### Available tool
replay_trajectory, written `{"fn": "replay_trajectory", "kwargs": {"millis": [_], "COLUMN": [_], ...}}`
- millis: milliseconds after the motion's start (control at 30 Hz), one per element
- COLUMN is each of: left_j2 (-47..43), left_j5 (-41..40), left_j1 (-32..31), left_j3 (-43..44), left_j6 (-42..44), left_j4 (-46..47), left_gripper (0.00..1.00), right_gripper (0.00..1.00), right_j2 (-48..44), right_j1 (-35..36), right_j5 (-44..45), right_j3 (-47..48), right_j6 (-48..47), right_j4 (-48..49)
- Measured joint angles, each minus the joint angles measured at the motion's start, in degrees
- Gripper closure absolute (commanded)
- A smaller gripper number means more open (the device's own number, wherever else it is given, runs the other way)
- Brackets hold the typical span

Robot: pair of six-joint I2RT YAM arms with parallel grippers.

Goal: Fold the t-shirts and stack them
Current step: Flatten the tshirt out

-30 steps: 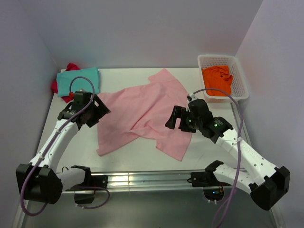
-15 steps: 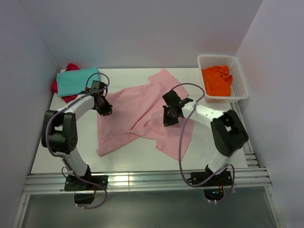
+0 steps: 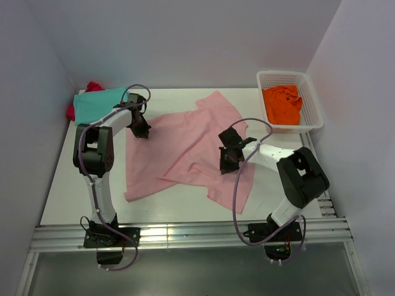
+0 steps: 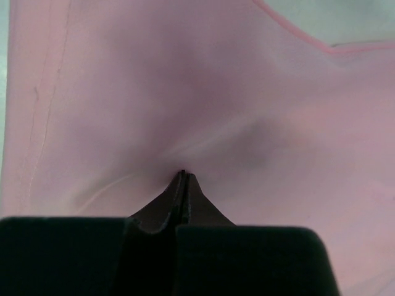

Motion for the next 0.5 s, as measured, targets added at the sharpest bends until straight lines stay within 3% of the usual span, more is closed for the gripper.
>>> {"fn": "replay_trajectory", "kwargs": {"millis": [233,500], "left_j2": [5.35,11.23], "left_j5": [-0.44,-0.85], "left_j1": [-0.02,0.00], "left_j3": [8.17,18.47], "left_j6": [2.62,4.24], "left_j4": [-1.25,-4.42], "left_gripper": [1.00,1.00], "right_gripper": [1.00,1.00], "right_j2": [-5.70,-6.80], "right_j1": [-0.17,-0.28], "right_j5": [0.28,1.68], "right_j3": [-6.51,-7.32], "right_j6": [1.44,2.64], "right_j4": [2.67,2.10]}}
